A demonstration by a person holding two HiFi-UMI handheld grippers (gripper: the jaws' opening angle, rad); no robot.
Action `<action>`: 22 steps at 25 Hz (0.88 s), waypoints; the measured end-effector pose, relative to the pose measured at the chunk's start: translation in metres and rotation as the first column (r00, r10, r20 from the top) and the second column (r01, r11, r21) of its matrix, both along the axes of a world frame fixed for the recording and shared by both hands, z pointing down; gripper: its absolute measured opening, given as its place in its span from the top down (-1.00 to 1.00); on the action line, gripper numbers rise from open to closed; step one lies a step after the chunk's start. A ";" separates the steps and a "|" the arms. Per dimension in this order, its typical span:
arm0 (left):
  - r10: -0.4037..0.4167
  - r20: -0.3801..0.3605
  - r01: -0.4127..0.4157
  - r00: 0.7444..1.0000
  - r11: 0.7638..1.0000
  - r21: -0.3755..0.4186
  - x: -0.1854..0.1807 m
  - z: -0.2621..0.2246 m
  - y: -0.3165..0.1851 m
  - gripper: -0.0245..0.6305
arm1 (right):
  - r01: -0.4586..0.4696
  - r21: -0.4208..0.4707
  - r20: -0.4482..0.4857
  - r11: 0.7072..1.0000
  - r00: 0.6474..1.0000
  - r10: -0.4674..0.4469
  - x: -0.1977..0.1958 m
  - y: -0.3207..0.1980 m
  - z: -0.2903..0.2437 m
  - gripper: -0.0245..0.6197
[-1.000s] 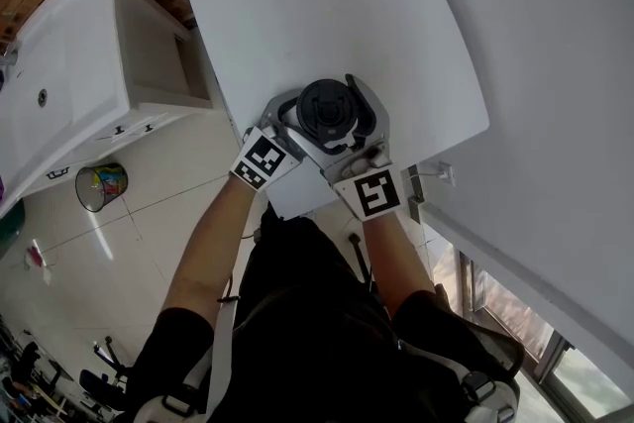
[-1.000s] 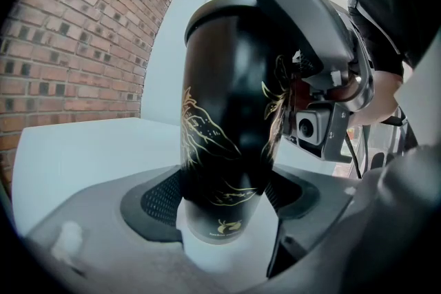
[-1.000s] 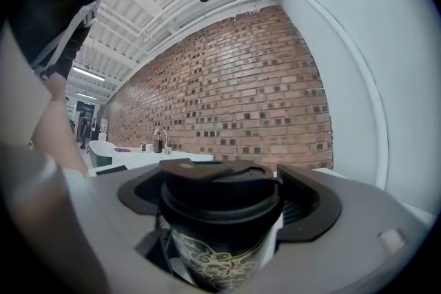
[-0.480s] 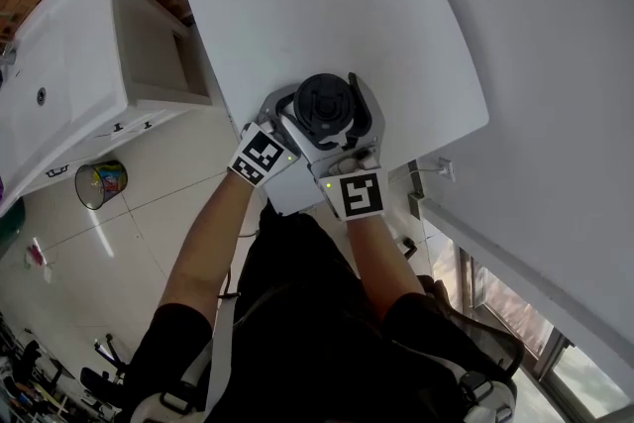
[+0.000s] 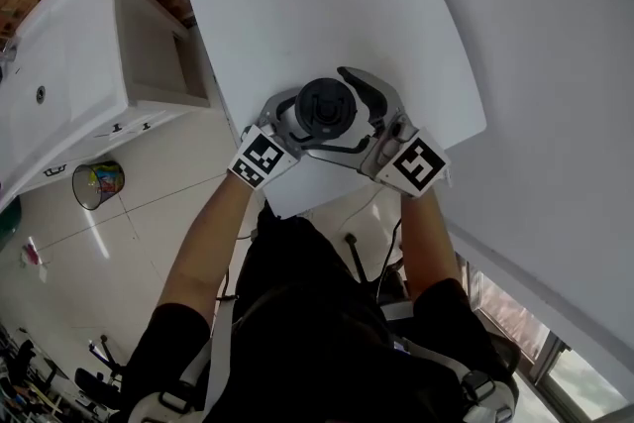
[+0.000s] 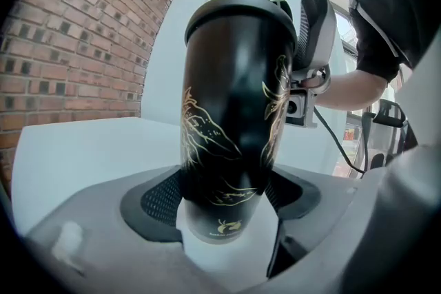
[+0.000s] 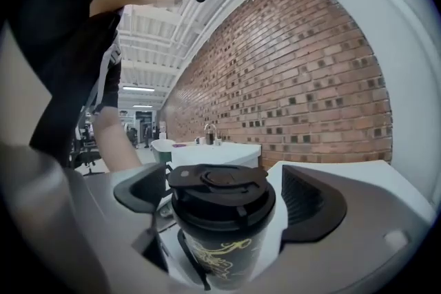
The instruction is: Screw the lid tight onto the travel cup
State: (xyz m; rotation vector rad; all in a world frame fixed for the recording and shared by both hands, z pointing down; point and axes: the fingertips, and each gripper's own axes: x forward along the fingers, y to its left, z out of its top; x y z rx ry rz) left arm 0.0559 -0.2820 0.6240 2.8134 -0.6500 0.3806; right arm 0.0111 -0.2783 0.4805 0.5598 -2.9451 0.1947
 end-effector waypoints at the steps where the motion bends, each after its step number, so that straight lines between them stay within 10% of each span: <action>1: 0.000 0.000 0.000 1.000 1.000 0.000 0.000 0.000 0.000 -0.22 | 0.034 0.016 -0.023 0.999 0.999 -0.034 -0.003 0.001 0.001 -0.70; 22: 0.002 0.004 -0.002 1.000 1.000 0.004 0.000 0.000 0.001 -0.22 | -0.162 0.041 0.041 0.986 0.986 0.160 0.000 -0.004 0.002 -0.52</action>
